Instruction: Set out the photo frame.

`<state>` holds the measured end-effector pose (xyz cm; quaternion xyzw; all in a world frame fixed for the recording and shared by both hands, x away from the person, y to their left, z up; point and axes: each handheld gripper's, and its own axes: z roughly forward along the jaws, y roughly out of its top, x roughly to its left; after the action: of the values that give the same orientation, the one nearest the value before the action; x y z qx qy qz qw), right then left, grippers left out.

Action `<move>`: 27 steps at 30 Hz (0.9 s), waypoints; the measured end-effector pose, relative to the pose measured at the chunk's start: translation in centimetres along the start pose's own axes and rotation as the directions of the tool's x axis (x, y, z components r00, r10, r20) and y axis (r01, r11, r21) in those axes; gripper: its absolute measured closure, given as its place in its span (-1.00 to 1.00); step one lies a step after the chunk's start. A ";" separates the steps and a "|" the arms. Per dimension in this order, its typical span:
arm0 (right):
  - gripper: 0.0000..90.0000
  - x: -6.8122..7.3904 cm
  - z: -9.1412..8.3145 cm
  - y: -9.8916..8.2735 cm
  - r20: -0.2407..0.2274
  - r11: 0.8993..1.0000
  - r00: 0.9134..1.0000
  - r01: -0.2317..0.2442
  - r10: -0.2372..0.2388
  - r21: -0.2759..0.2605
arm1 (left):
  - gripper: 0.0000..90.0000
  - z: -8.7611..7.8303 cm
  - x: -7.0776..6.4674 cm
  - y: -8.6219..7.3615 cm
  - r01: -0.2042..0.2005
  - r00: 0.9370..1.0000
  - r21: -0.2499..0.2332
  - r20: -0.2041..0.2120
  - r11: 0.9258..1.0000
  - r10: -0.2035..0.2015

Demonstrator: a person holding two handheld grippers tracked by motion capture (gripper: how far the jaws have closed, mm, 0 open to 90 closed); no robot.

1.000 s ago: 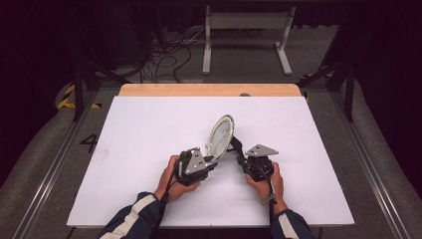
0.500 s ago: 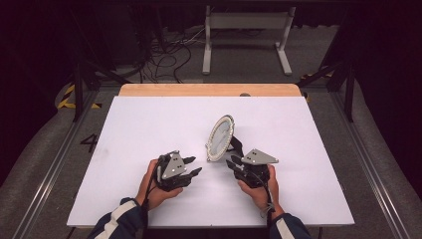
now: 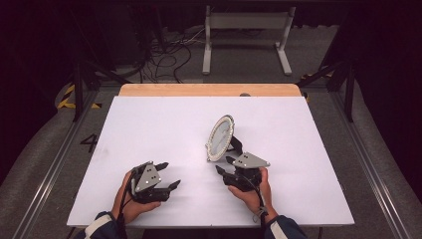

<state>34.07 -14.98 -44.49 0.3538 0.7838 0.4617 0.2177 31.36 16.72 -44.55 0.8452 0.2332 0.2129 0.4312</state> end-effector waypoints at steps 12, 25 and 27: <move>-0.10 -0.6 1.4 0.9 -0.006 0.998 0.998 -0.056 0.056 -0.006 | -0.47 -0.5 1.3 -1.0 0.034 0.999 0.023 -0.032 0.999 -0.033; -0.14 -1.0 2.6 2.5 0.017 0.989 0.988 -0.151 0.151 -0.006 | -0.51 -0.1 1.1 -1.3 0.028 0.999 0.059 -0.030 0.998 -0.027; -0.12 -0.9 3.0 2.5 0.016 0.987 0.987 -0.162 0.162 -0.006 | -0.52 0.0 1.0 -1.3 0.024 0.999 0.065 -0.031 0.998 -0.022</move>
<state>37.56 -13.13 -43.68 0.4197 0.7494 0.4769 0.1867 31.92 17.98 -45.50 0.8528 0.2563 0.2126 0.4023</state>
